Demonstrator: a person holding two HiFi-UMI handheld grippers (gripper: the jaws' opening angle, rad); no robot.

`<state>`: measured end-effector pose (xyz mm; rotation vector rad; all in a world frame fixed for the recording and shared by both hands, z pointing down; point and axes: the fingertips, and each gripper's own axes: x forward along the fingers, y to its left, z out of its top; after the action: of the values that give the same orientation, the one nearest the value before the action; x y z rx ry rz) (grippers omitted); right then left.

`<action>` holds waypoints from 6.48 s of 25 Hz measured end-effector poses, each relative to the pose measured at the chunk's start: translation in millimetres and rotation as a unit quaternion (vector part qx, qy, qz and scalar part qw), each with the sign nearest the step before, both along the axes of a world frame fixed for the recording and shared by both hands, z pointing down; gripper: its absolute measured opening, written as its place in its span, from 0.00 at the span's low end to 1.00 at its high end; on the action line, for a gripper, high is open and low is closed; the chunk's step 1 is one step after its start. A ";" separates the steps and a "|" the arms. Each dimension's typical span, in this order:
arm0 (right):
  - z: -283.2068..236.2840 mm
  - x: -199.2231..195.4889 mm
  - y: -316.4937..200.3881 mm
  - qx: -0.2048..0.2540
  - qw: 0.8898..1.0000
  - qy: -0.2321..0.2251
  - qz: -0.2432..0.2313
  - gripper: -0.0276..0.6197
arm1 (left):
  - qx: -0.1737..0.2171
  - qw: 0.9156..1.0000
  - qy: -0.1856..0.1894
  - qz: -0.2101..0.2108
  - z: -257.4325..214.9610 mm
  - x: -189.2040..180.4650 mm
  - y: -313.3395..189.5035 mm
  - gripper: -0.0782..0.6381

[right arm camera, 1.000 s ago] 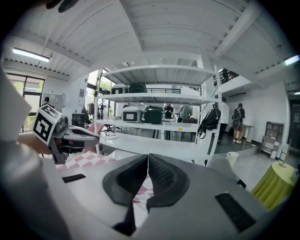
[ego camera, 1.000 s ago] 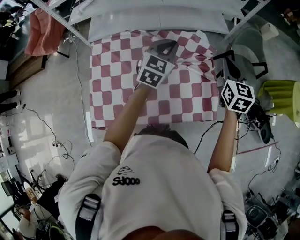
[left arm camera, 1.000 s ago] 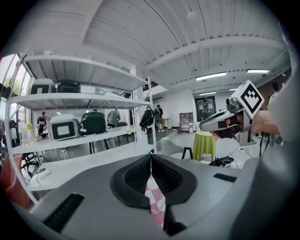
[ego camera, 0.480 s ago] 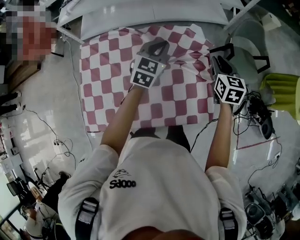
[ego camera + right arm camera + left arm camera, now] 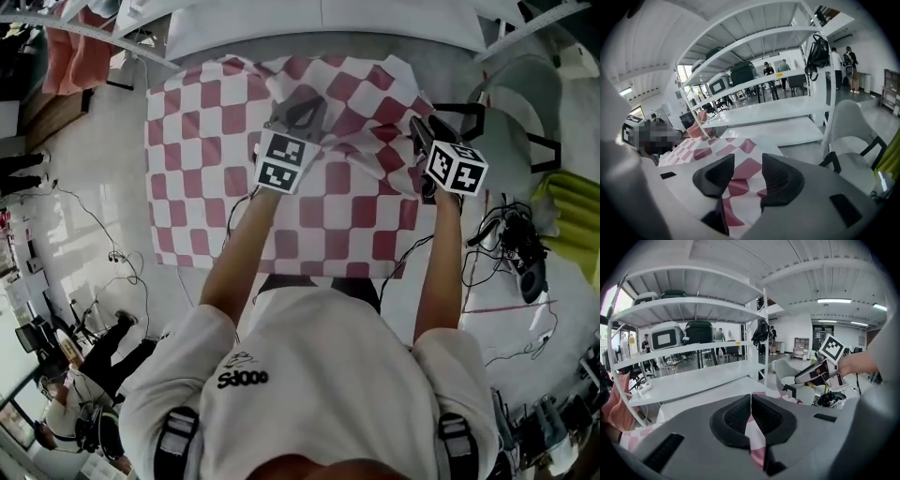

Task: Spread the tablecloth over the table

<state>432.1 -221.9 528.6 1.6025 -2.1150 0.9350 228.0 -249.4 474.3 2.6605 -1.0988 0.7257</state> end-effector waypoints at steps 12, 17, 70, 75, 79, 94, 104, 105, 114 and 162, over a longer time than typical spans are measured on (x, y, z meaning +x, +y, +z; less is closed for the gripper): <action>107.5 52.8 -33.7 -0.095 0.990 -0.075 0.067 0.37 | -0.049 0.998 -0.019 -0.024 60.1 28.9 -33.5 0.15; 125.5 49.2 -40.3 -0.112 0.983 -0.139 0.052 0.37 | -0.059 0.998 -0.028 -0.025 70.5 33.0 -45.0 0.15; 91.2 100.6 -279.7 -0.007 0.997 0.061 -0.040 0.36 | -0.044 0.994 -0.042 -0.089 87.0 -0.8 -145.6 0.15; 121.7 81.2 -226.0 -0.047 0.995 0.007 -0.092 0.36 | -0.044 0.995 -0.038 -0.080 89.1 11.6 -139.7 0.15; 130.8 68.2 -198.6 -0.054 0.992 -0.026 -0.109 0.34 | -0.045 0.995 -0.037 -0.076 87.4 17.6 -130.3 0.15; 62.8 47.8 -125.5 0.006 0.993 0.083 -0.082 0.10 | -0.006 0.996 -0.021 -0.092 35.8 -18.0 -76.2 0.15; -75.0 -35.7 -32.3 0.128 0.979 0.147 -0.059 0.08 | 0.070 0.992 0.010 -0.107 -43.2 -134.5 1.0 0.15; -90.6 -48.5 -20.2 0.142 0.976 0.156 -0.059 0.08 | 0.077 0.991 0.011 -0.107 -52.0 -149.0 12.1 0.15; -201.9 -151.4 115.4 0.234 0.954 0.180 -0.060 0.08 | 0.152 0.983 0.036 -0.096 -145.5 -250.5 128.6 0.15; -341.9 -354.8 363.5 0.346 0.912 0.198 -0.099 0.08 | 0.269 0.959 0.086 -0.017 -288.3 -339.5 371.2 0.15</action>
<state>77.2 141.6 186.7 1.6252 -2.3563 -0.2485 -111.5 121.8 186.0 3.0505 -1.4551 0.1904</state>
